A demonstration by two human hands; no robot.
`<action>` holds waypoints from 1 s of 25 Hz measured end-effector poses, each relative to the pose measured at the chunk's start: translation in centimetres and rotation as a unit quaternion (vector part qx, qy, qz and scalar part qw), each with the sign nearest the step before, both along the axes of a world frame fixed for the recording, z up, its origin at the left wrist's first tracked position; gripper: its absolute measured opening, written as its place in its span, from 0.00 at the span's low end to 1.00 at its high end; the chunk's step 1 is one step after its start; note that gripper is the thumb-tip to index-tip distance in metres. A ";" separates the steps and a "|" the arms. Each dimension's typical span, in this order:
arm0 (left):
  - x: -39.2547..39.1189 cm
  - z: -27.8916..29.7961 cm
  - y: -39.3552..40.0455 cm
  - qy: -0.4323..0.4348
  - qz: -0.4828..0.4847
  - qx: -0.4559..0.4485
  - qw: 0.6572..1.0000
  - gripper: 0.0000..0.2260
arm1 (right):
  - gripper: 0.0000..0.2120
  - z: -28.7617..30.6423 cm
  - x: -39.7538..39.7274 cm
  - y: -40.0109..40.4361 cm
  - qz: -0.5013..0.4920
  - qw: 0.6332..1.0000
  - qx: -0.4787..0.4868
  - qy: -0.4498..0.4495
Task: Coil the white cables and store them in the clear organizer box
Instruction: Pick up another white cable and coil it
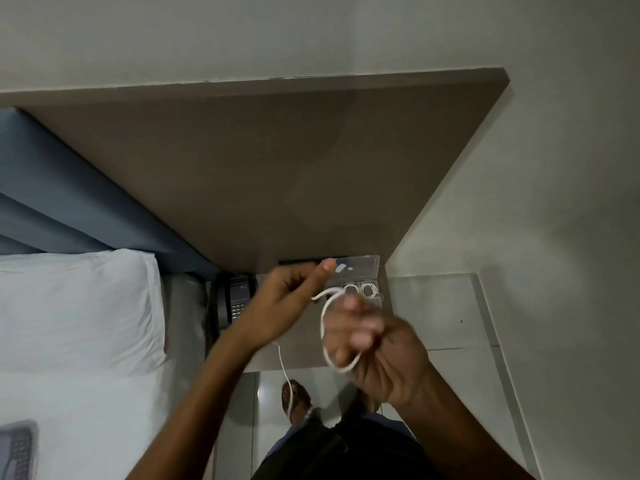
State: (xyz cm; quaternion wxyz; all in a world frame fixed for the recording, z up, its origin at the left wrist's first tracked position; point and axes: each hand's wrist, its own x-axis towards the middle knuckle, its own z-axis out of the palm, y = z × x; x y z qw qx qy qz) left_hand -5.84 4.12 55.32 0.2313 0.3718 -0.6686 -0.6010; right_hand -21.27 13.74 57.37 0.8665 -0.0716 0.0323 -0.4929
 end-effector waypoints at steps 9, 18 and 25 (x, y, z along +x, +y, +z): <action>3.1 2.1 1.2 -0.097 -0.054 -0.177 0.978 0.10 | 0.12 -2.9 -2.0 -1.6 -0.205 0.674 -0.172 0.688; 0.7 1.0 -1.4 0.021 0.004 -0.033 0.999 0.19 | 0.19 -0.6 -1.5 -0.2 -0.064 0.996 0.031 -0.046; 1.9 0.8 1.4 -0.085 -0.075 -0.089 0.990 0.19 | 0.18 -0.7 -3.3 -3.0 -0.299 0.708 -0.063 0.636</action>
